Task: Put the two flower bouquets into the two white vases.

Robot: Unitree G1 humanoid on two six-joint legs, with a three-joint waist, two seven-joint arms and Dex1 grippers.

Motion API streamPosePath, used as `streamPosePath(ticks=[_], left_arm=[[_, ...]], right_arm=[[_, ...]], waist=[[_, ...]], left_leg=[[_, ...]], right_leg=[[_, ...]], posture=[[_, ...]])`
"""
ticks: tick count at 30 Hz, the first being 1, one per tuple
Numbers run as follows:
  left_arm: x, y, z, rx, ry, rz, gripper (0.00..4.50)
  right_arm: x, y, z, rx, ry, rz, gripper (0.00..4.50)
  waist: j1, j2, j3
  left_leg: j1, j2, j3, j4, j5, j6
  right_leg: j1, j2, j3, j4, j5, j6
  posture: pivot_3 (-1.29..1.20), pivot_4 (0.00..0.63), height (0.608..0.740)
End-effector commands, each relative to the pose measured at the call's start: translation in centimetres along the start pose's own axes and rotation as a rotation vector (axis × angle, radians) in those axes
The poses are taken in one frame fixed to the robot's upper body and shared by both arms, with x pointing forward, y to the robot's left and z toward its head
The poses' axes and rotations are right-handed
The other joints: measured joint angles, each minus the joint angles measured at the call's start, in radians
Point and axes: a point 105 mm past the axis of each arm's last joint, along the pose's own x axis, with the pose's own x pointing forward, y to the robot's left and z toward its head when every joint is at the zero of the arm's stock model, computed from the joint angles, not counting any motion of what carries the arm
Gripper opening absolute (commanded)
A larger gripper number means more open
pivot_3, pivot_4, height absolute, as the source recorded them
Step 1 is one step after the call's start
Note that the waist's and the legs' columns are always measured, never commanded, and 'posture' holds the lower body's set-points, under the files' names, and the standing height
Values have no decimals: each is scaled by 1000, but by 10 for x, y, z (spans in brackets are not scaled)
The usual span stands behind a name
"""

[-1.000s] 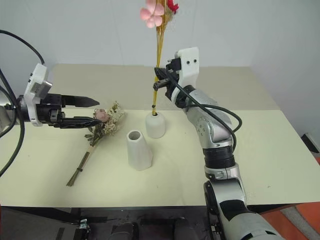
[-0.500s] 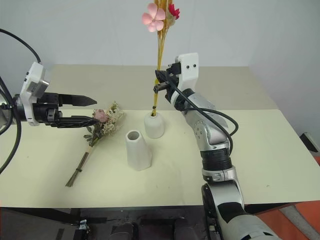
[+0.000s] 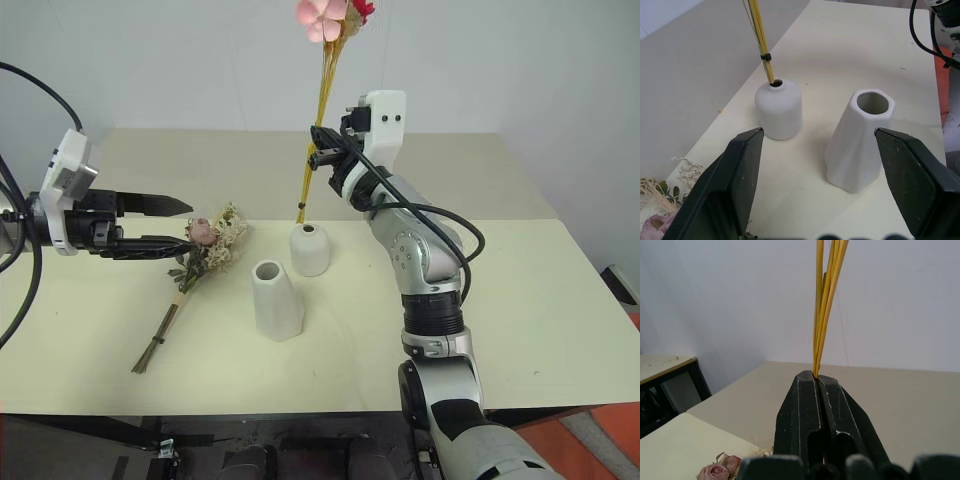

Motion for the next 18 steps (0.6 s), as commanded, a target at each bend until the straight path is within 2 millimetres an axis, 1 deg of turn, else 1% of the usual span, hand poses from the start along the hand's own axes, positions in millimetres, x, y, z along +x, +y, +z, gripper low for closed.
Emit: streamPosePath(ticks=[1, 11, 15, 18], left_arm=[[-5, 0, 11, 52, -20, 10, 3846], [-7, -1, 11, 49, -17, 12, 3846], [-8, -2, 11, 48, -16, 10, 3846], [-9, -2, 11, 48, -12, 11, 3846]], right_arm=[[-4, 5, 18, -41, -54, 26, 8], [-5, 2, 7, -89, -22, 18, 8], [-5, 0, -3, -123, 2, 19, 8], [-4, -1, -5, -134, 4, 19, 8]], waist=[[0, 0, 0], [-1, 0, 0], [0, 0, 0], [0, 0, 0]], left_leg=[[0, 0, 0, 0, 0, 0], [0, 0, 0, 0, 0, 0], [0, 0, 0, 0, 0, 0], [0, 0, 0, 0, 0, 0]], right_leg=[[0, 0, 0, 0, 0, 0], [0, 0, 0, 0, 0, 0], [0, 0, 0, 0, 0, 0], [0, 0, 0, 0, 0, 0]], posture=[[0, 150, 740], [0, 150, 740], [0, 150, 740], [0, 150, 740]])
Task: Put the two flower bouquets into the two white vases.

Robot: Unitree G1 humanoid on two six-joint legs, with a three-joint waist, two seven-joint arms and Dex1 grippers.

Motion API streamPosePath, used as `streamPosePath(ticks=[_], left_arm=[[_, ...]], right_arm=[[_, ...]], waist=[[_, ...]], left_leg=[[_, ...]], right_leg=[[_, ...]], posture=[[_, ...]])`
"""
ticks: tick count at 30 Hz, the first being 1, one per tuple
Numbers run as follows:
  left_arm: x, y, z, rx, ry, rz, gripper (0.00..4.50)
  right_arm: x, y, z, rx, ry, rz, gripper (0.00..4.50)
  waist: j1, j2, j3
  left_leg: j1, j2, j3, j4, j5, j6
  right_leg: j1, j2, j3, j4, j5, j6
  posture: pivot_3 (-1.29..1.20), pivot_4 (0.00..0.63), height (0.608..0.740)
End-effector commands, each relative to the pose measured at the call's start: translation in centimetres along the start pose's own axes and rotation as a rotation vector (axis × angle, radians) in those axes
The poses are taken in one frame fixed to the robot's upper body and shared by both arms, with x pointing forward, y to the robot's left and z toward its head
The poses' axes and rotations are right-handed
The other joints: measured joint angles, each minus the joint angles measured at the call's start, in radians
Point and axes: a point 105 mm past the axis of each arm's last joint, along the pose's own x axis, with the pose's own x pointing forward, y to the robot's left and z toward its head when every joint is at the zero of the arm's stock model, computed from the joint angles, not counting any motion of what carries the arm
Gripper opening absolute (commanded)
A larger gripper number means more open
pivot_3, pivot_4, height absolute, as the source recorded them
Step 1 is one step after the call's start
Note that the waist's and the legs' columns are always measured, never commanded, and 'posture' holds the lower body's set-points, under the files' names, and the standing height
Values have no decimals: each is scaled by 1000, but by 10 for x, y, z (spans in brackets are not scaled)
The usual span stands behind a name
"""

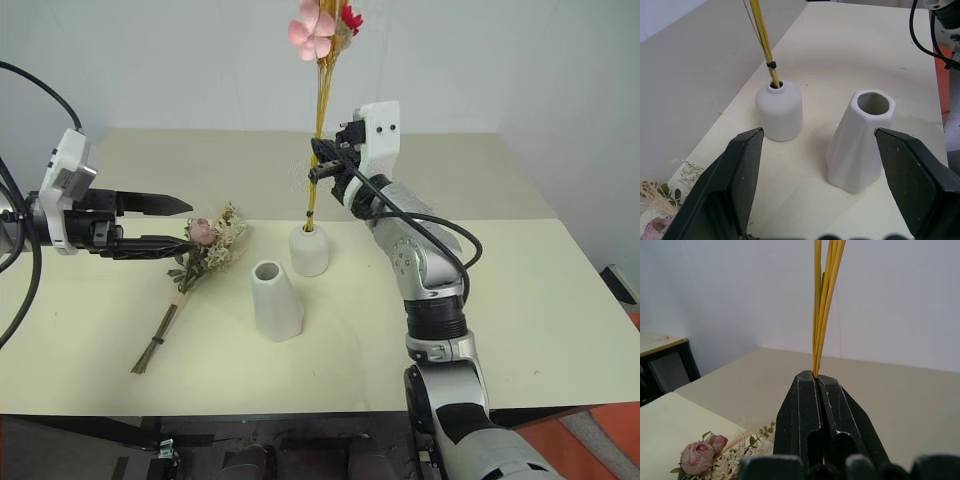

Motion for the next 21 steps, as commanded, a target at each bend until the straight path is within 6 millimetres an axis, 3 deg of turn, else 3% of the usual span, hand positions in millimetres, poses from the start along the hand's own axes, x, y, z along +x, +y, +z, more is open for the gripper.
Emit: streamPosePath(ticks=[1, 8, 15, 21], left_arm=[[-9, -2, 13, 53, -15, 15, 3846], [-9, -2, 12, 52, -12, 18, 3846], [-8, -2, 12, 51, -13, 13, 3846], [-6, -2, 11, 52, -15, 9, 3846]], right_arm=[[0, 0, 8, -32, -38, 8, 8], [2, 1, 5, -23, -39, 4, 8], [2, 0, 22, 22, -82, 2, 8], [1, 1, 22, 23, -81, 2, 8]], waist=[[0, 0, 0], [-1, 0, 0], [0, 0, 0], [0, 0, 0]], left_leg=[[0, 0, 0, 0, 0, 0], [0, 0, 0, 0, 0, 0], [0, 0, 0, 0, 0, 0], [0, 0, 0, 0, 0, 0]], right_leg=[[0, 0, 0, 0, 0, 0], [0, 0, 0, 0, 0, 0], [0, 0, 0, 0, 0, 0], [0, 0, 0, 0, 0, 0]], posture=[[0, 150, 740], [0, 150, 740], [0, 150, 740], [0, 150, 740]])
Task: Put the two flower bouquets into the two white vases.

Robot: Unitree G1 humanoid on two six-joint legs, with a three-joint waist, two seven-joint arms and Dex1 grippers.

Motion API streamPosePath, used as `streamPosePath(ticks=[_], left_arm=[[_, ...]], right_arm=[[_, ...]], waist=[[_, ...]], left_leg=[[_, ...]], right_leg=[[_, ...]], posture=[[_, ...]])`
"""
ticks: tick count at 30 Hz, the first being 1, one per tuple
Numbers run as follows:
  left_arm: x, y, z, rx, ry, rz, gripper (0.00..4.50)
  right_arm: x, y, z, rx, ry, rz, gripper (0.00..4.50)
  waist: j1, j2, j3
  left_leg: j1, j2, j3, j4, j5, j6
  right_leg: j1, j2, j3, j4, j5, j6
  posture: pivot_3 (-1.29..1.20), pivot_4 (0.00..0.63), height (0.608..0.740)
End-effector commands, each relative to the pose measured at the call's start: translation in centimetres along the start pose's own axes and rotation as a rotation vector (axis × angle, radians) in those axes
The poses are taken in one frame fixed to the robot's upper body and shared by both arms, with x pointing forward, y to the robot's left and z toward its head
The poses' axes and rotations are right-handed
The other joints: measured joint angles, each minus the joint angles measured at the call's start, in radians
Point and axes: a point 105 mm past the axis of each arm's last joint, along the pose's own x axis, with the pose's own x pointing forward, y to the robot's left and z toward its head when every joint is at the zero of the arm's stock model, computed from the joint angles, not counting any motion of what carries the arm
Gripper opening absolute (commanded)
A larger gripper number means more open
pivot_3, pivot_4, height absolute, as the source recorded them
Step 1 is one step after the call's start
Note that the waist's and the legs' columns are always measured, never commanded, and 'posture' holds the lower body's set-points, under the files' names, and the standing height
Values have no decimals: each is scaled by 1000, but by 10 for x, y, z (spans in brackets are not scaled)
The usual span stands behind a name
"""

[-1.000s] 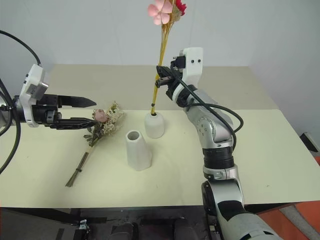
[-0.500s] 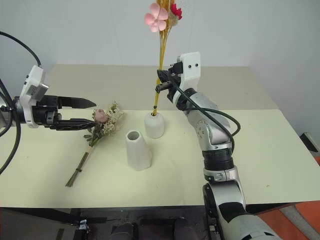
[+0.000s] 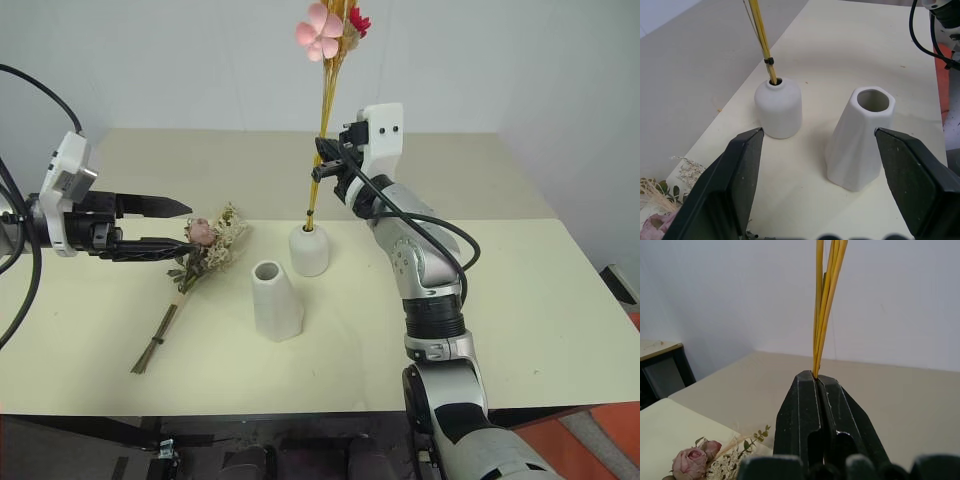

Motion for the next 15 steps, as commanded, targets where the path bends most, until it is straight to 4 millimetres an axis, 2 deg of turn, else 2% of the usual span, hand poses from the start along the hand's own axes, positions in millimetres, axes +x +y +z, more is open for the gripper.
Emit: streamPosePath(ticks=[1, 15], left_arm=[[-6, -2, 12, 55, -20, 8, 3846], [-7, -2, 11, 56, -17, 18, 3846]], right_arm=[[0, 6, 22, -9, -71, 23, 8], [-2, 16, 2, -60, -30, 61, 8]], waist=[[0, 0, 0], [0, 0, 0]], left_leg=[[0, 0, 0, 0, 0, 0], [0, 0, 0, 0, 0, 0]], right_leg=[[0, 0, 0, 0, 0, 0], [0, 0, 0, 0, 0, 0]], posture=[[0, 150, 740], [0, 150, 740]])
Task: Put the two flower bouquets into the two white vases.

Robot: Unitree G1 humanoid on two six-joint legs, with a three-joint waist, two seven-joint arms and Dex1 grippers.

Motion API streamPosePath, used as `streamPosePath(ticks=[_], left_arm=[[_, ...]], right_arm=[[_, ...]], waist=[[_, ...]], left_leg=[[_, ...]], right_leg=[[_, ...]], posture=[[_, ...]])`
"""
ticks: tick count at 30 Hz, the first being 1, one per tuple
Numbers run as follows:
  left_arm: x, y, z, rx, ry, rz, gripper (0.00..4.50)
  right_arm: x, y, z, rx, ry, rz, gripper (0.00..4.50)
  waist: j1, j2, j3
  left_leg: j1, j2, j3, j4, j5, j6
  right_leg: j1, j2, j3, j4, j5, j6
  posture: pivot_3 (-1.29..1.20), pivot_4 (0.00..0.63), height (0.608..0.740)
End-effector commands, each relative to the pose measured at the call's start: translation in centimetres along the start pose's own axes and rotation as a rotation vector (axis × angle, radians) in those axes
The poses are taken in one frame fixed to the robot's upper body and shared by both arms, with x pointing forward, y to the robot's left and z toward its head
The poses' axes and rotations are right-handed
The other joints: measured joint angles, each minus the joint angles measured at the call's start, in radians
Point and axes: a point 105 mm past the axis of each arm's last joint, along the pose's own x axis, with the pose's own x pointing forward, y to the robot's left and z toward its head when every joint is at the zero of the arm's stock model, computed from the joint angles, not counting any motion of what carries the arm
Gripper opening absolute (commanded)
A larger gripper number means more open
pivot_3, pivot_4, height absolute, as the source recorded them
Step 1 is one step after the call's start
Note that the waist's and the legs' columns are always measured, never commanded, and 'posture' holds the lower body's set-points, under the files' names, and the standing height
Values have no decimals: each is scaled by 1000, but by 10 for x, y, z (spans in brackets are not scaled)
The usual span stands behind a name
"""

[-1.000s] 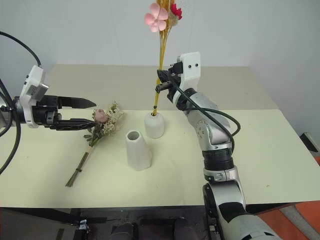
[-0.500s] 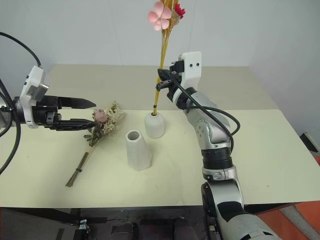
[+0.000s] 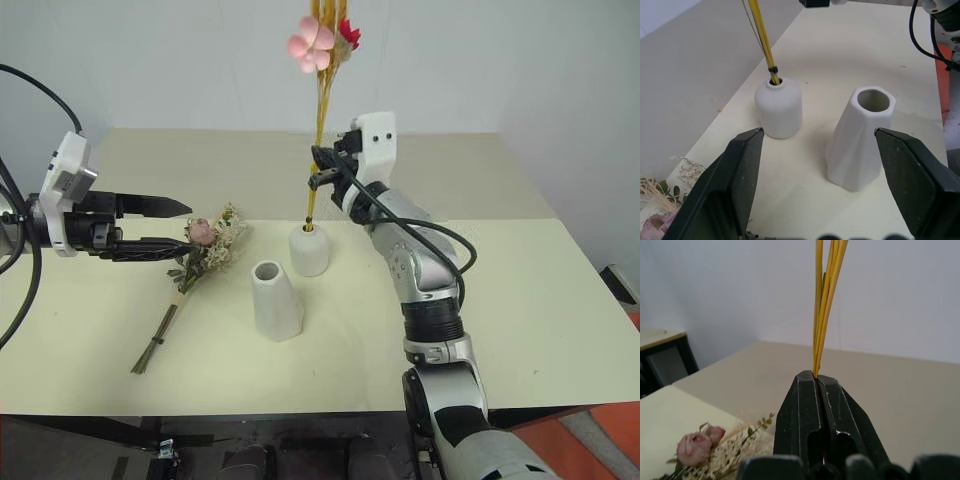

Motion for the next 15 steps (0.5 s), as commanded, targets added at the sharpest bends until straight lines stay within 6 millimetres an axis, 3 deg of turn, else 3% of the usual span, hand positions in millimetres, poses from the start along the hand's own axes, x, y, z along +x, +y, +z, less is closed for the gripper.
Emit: streamPosePath(ticks=[1, 15], left_arm=[[-8, -2, 11, 55, -16, 17, 3846], [-9, -3, 10, 50, -13, 22, 3846]], right_arm=[[-2, 8, 17, -45, -74, 23, 8], [-3, 3, 3, -83, -61, -4, 8]], waist=[[0, 0, 0], [0, 0, 0]], left_leg=[[0, 0, 0, 0, 0, 0], [0, 0, 0, 0, 0, 0]], right_leg=[[0, 0, 0, 0, 0, 0], [0, 0, 0, 0, 0, 0]], posture=[[0, 150, 740], [0, 150, 740]])
